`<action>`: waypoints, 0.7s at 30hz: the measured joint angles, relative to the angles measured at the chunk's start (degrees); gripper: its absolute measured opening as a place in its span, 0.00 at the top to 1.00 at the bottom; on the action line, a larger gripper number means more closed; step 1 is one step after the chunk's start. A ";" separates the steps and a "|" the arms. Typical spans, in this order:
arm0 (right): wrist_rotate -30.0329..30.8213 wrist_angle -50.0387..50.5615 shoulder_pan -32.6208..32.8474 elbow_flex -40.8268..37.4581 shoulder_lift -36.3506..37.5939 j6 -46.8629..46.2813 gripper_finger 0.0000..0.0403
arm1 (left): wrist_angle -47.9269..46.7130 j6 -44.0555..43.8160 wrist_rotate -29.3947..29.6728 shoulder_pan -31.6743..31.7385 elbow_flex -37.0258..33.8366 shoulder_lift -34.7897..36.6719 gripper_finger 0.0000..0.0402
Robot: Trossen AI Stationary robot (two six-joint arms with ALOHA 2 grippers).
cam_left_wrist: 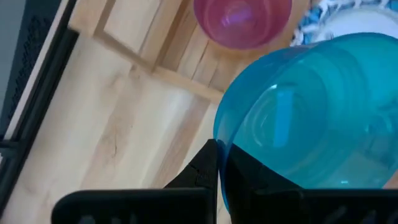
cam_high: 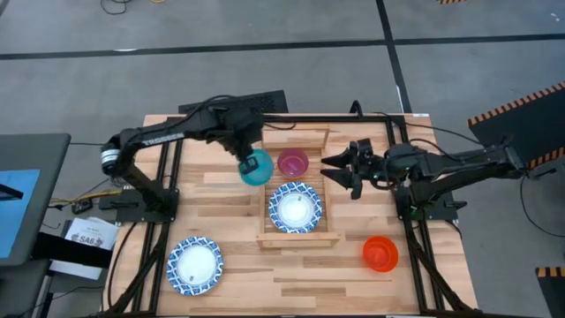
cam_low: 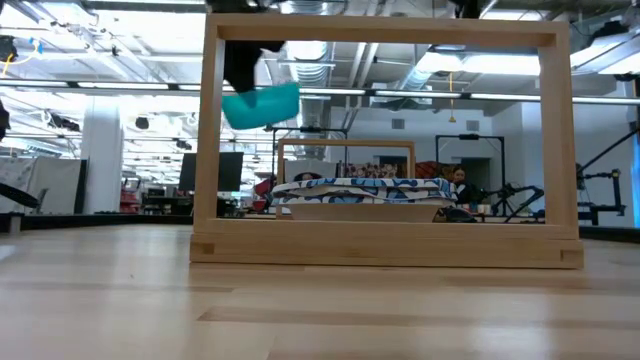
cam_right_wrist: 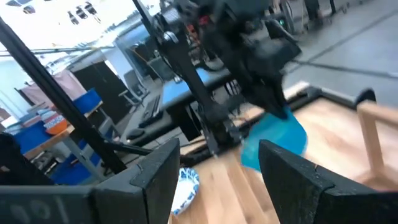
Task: Place and stack bowls onto a shelf
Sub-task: Stack the blue bowl on top of the violet bowl on the shelf
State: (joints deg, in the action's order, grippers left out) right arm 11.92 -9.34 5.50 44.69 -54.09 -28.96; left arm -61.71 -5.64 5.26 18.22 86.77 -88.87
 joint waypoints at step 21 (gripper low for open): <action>0.04 3.31 0.00 0.94 2.03 2.46 0.39 | 2.32 -19.12 2.49 -0.55 22.85 -28.15 1.00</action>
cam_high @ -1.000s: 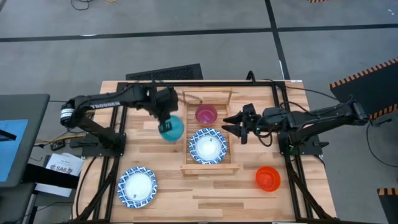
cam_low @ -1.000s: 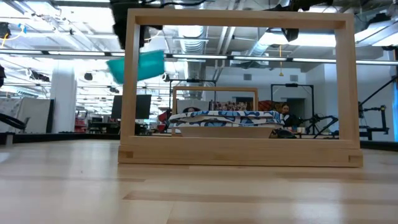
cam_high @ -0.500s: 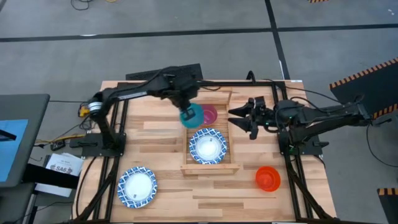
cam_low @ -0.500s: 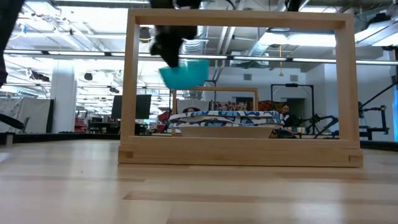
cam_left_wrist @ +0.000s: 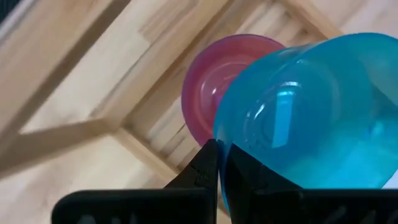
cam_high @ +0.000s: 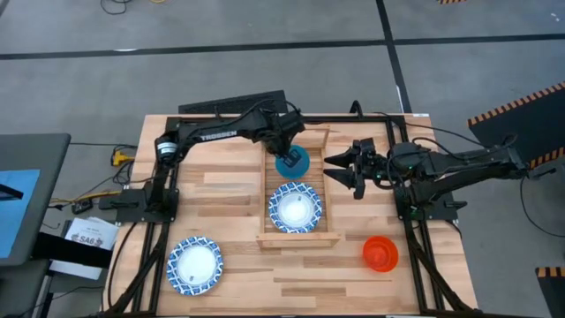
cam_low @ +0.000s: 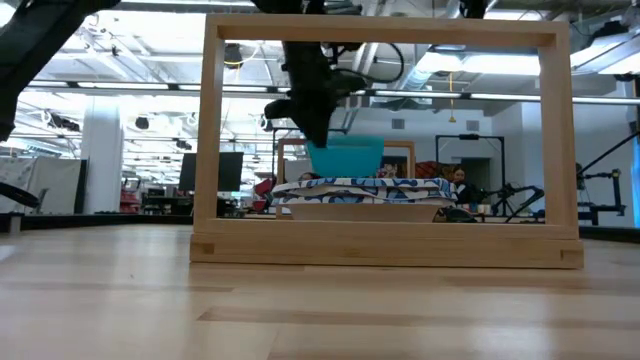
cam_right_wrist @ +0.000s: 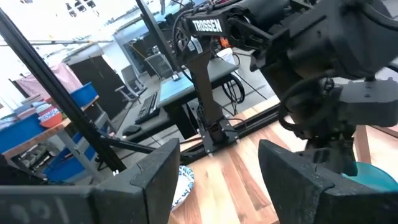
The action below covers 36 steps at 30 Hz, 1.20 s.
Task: Place and stack bowls onto a shelf
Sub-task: Stack the blue bowl on top of the violet bowl on the shelf
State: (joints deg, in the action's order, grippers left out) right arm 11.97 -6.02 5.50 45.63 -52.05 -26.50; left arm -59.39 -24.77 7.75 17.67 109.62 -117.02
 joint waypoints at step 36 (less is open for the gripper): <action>0.13 1.36 0.13 -0.02 0.00 -0.01 0.39 | 8.05 -13.59 1.53 0.39 -5.70 -1.26 0.94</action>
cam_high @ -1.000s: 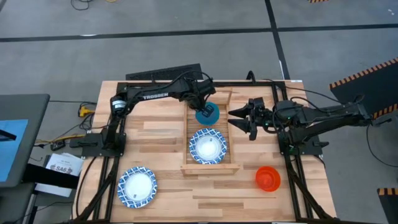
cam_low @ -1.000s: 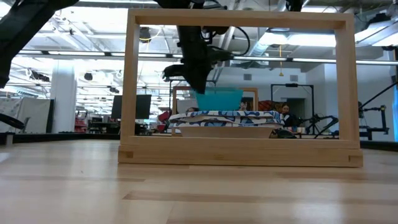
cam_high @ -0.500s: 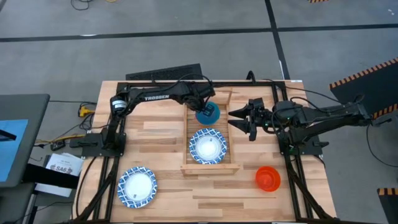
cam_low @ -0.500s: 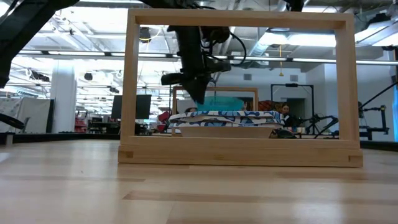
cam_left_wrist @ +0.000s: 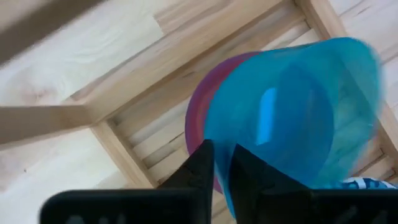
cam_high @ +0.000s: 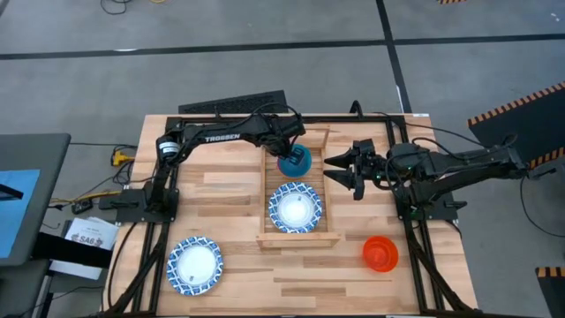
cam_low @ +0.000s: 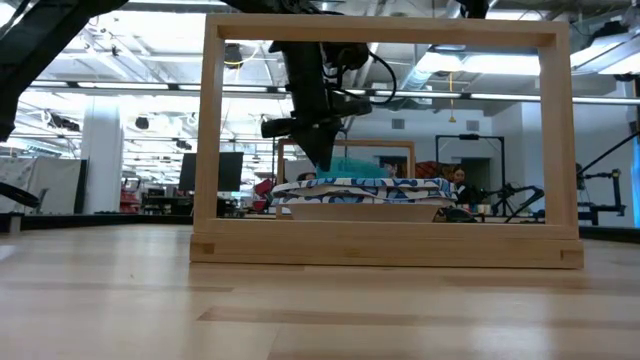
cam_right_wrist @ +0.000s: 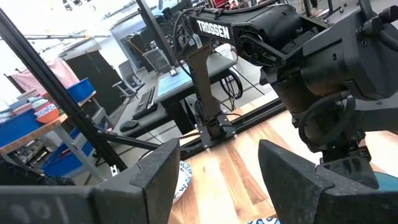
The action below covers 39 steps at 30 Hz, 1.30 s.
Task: Place and stack bowls onto a shelf
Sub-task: Stack the blue bowl on top of the violet bowl on the shelf
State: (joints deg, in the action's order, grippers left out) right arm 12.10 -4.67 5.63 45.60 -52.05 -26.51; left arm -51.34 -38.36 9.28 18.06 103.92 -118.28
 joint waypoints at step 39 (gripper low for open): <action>-0.04 2.12 -0.02 -0.02 -0.07 -0.03 0.39 | 21.21 15.35 5.55 -7.83 -15.78 14.41 0.97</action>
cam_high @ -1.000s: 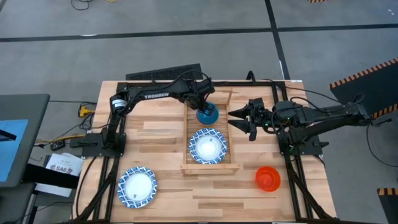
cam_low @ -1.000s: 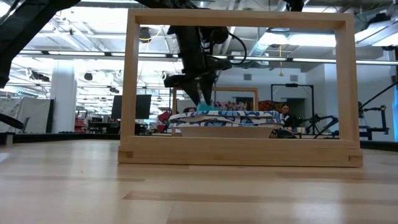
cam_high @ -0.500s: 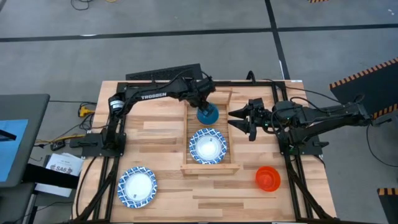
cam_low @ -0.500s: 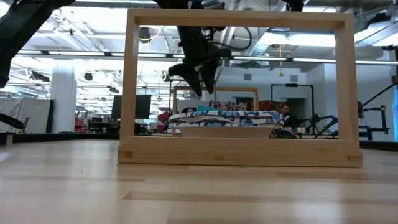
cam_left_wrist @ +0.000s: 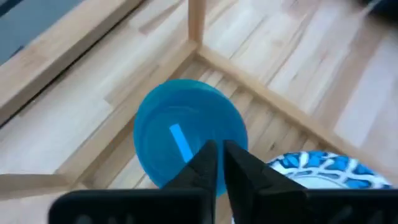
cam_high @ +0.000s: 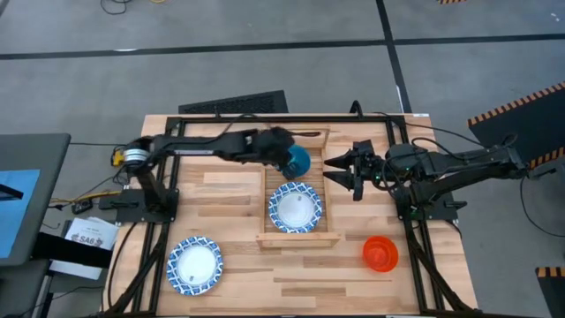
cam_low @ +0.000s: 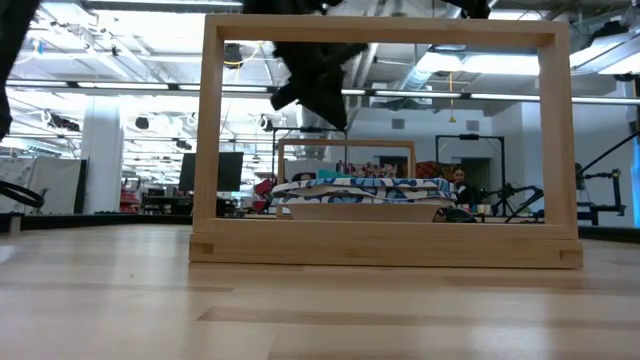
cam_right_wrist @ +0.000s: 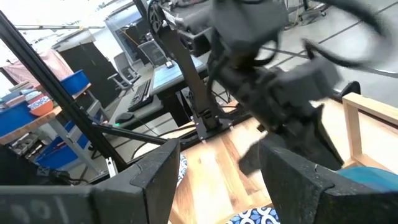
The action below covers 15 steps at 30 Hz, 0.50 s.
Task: Place and stack bowls onto a shelf
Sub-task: Stack the blue bowl on top of the violet bowl on the shelf
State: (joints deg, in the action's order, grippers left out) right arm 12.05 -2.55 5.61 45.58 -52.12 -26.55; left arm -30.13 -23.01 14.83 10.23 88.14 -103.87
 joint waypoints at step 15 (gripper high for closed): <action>0.09 -0.04 -0.11 0.00 0.00 0.00 0.39 | 56.86 6.51 -4.06 2.47 -41.13 12.34 1.00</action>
State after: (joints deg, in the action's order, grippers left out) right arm 12.14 -2.58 5.50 45.58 -52.12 -26.55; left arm 26.73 -16.50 10.76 12.71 47.00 -91.53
